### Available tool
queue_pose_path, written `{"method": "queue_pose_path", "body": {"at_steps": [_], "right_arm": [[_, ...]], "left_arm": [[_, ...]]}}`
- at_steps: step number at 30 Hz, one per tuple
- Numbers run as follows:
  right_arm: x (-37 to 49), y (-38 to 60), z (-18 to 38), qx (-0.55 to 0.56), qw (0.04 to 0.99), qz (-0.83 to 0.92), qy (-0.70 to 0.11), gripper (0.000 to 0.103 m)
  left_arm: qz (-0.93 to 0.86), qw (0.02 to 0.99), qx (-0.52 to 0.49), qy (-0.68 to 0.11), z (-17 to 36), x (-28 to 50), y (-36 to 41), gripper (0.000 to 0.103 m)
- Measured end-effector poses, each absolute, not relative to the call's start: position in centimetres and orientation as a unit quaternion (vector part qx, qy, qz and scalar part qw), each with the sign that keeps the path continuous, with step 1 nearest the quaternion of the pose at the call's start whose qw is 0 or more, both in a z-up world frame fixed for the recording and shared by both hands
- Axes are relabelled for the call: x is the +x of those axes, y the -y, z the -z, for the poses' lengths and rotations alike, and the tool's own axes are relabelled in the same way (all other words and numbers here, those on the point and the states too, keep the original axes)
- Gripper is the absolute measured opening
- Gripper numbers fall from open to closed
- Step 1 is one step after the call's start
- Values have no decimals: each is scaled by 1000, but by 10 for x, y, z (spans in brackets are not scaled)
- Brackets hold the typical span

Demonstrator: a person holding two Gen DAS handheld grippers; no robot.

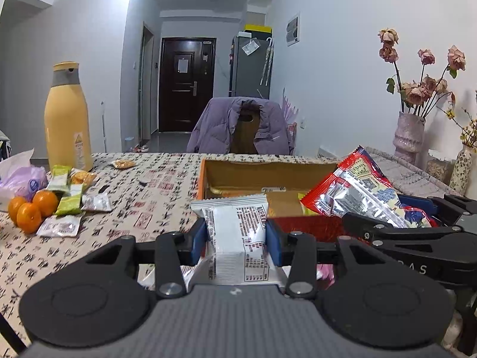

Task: Organize snacks
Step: 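Carry both snacks over the box and release them inside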

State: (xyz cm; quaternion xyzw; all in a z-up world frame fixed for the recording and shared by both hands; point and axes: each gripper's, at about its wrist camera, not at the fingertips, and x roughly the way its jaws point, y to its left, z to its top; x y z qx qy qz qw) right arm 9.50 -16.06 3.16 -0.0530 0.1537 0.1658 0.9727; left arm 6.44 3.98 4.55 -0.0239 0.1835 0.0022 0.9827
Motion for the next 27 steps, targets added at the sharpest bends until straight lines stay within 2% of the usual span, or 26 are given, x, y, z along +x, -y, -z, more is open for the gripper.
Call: {"method": "queue_pose_path", "body": {"at_steps": [27], "right_arm": [[233,189,-47,-23,976,-149,-158,78]], "left_arm": [[2,981,-10,-195,-71,210,0,43]]}}
